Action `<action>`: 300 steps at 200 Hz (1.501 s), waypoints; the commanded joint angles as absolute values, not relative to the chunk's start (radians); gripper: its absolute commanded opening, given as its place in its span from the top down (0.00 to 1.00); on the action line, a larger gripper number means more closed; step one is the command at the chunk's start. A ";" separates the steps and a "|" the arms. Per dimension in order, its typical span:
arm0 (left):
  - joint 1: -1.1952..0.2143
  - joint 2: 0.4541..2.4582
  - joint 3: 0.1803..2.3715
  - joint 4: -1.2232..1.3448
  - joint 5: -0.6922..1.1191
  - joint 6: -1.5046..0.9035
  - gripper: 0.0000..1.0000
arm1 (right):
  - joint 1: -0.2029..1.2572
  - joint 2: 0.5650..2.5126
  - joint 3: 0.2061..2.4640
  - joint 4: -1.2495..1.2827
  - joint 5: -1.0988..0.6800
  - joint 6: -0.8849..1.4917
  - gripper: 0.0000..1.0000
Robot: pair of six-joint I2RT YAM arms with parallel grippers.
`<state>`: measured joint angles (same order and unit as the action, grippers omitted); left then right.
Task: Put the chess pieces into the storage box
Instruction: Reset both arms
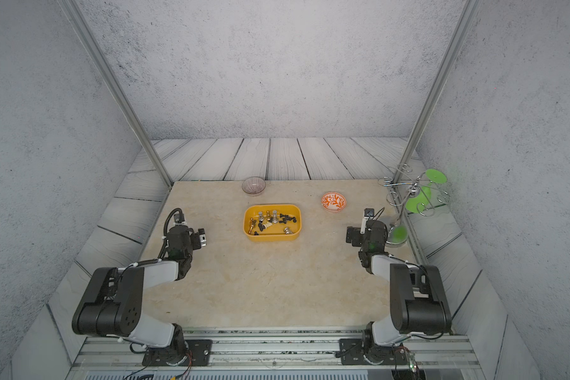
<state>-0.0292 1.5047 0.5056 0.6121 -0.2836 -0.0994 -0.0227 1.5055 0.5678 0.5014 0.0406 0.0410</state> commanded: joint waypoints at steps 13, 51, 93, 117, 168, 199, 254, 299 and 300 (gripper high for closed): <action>-0.009 1.527 0.443 0.788 -0.224 -0.081 0.01 | -0.018 1.516 0.520 0.608 -0.004 0.051 0.01; -0.010 1.525 0.445 0.781 -0.223 -0.080 0.01 | -0.018 1.528 0.461 0.714 -0.006 0.051 0.01; -0.011 1.524 0.451 0.768 -0.222 -0.081 0.01 | -0.019 1.533 0.462 0.716 -0.009 0.050 0.01; -0.011 1.524 0.452 0.770 -0.224 -0.080 0.01 | -0.018 1.535 0.462 0.715 -0.011 0.049 0.01; -0.013 1.522 0.448 0.772 -0.227 -0.077 0.01 | -0.017 1.533 0.464 0.710 -0.009 0.046 0.01; -0.016 1.523 0.451 0.770 -0.231 -0.073 0.01 | -0.017 1.531 0.463 0.712 -0.009 0.047 0.01; -0.023 1.526 0.456 0.763 -0.239 -0.067 0.01 | -0.016 1.534 0.465 0.710 -0.009 0.045 0.01; -0.023 1.525 0.455 0.763 -0.239 -0.067 0.01 | -0.016 1.532 0.465 0.709 -0.009 0.046 0.01; -0.023 1.526 0.455 0.764 -0.239 -0.067 0.01 | -0.016 1.532 0.465 0.709 -0.009 0.046 0.01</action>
<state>-0.0200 1.5269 0.4454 0.7452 -0.2241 -0.0750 -0.0208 1.5127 0.4587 0.7010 0.0006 0.0444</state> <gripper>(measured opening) 0.992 0.988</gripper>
